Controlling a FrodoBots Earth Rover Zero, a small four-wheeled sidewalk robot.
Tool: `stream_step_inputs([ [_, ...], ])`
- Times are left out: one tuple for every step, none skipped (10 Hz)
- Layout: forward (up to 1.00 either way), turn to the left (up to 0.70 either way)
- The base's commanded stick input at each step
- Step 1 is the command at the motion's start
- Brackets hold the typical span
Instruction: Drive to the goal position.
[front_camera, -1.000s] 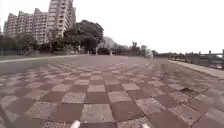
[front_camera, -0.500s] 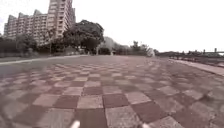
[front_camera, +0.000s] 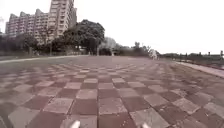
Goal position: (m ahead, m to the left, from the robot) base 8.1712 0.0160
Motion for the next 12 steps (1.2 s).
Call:
stream_step_inputs([
  [1.0, 0.0],
  [1.0, 0.0],
  [1.0, 0.0],
  [1.0, 0.0],
  [1.0, 0.0],
  [1.0, 0.0],
  [1.0, 0.0],
  [1.0, 0.0],
  [1.0, 0.04],
  [1.0, 0.08],
  [1.0, 0.24],
  [1.0, 0.4],
])
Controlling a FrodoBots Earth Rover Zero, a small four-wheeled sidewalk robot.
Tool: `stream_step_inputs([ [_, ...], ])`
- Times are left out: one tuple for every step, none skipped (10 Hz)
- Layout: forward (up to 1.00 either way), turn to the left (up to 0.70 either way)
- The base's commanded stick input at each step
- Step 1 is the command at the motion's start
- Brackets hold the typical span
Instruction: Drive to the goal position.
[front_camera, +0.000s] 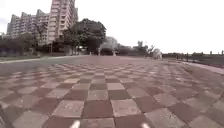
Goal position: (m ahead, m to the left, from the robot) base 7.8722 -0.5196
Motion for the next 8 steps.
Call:
stream_step_inputs([
  [1.0, 0.25],
  [1.0, 0.16],
  [1.0, 0.07],
  [1.0, 0.0],
  [1.0, 0.0],
  [1.0, 0.0],
  [1.0, 0.0],
  [1.0, 0.0],
])
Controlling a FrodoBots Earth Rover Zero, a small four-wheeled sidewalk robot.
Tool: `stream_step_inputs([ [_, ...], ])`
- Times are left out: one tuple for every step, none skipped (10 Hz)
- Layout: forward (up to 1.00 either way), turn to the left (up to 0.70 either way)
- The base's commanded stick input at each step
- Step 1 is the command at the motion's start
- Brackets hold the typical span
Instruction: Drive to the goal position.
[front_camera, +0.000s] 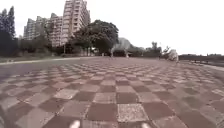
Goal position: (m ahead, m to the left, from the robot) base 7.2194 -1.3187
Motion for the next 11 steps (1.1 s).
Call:
stream_step_inputs([
  [1.0, -0.23],
  [1.0, -0.34],
  [1.0, -0.29],
  [1.0, -0.16],
  [1.0, -0.01],
  [1.0, 0.0],
  [1.0, 0.0],
  [1.0, 0.0],
  [1.0, 0.0],
  [1.0, 0.0],
  [1.0, 0.0],
])
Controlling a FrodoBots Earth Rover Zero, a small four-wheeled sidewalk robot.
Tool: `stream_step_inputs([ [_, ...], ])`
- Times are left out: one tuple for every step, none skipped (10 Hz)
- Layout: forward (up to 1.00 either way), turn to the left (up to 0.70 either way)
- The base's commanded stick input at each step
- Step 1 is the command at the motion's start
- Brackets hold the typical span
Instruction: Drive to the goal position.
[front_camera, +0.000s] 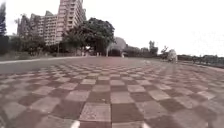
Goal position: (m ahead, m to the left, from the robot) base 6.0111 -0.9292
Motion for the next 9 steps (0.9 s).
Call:
stream_step_inputs([
  [1.0, 0.0],
  [1.0, 0.0],
  [1.0, -0.03],
  [1.0, -0.1],
  [1.0, -0.36],
  [1.0, -0.22],
  [1.0, 0.0],
  [1.0, 0.0],
  [1.0, 0.0],
])
